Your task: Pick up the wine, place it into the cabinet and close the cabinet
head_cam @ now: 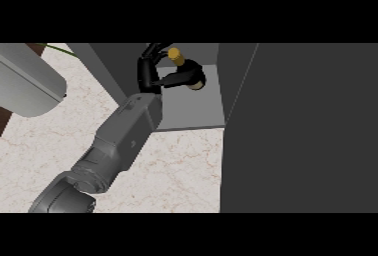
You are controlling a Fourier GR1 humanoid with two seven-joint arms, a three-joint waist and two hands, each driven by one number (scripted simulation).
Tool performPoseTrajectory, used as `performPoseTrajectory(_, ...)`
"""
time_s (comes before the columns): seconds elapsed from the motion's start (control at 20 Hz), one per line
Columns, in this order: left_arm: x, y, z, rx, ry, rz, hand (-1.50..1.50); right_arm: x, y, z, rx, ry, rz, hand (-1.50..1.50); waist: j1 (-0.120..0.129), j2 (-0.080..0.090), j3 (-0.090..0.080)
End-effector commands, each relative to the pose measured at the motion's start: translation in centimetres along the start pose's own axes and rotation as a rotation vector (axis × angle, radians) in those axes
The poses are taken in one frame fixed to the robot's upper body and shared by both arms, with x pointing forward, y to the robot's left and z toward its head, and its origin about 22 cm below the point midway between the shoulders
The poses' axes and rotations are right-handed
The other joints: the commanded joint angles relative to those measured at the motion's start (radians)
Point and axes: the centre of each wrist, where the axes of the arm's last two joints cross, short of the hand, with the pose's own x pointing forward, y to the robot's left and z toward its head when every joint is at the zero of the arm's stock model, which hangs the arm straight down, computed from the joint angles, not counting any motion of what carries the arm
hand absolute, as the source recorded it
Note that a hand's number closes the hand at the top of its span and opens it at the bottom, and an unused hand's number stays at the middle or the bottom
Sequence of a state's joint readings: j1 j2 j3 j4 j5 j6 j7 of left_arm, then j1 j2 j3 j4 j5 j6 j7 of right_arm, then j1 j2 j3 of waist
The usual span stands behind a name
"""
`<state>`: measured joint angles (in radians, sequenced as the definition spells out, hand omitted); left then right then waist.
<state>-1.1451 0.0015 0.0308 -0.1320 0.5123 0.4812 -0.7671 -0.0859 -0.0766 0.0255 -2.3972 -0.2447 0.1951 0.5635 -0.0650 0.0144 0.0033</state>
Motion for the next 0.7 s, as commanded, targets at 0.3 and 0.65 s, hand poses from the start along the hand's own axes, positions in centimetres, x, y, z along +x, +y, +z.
performPoseTrajectory(0.3, -2.8, 3.4, 1.1, 0.021, 0.033, -0.146, -1.5, 0.7, -0.2, 0.3, 0.014, -0.046, -0.018, -1.5, -0.004, 0.014, -0.004)
performPoseTrajectory(0.65, -3.9, 4.6, 1.8, 0.057, -0.002, -0.111, -1.5, 0.9, 0.3, 0.7, 0.021, -0.047, -0.021, -1.5, -0.008, 0.016, -0.006)
